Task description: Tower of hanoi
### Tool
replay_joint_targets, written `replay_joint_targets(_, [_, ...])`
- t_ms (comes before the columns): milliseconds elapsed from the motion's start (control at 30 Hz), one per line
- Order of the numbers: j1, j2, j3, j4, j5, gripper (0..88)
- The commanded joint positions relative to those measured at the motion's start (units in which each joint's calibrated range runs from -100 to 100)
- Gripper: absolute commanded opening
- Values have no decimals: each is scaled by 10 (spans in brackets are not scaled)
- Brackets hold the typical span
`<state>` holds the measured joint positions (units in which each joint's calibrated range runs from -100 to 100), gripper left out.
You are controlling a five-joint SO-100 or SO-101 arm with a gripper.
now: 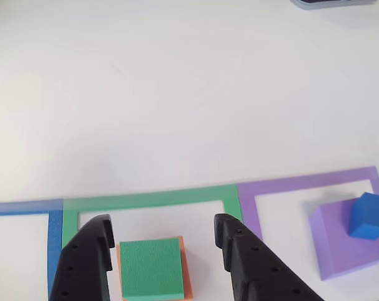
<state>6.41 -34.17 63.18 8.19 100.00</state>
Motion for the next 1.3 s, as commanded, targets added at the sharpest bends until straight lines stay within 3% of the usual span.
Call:
replay_joint_targets(0, [20,-84,-101,200,0,97])
replay_joint_targets(167, [48,-101,-257,431,0,1])
replay_joint_targets(467, [111,-53,-570,747,0,0])
replay_joint_targets(600, [140,-30,-670,836,0,0])
replay_joint_targets(933, [192,-7,-747,899,0,0])
replay_joint_targets(1033, [205,-10,-724,897,0,35])
replay_joint_targets(1267, [244,-90,-484,726,0,160])
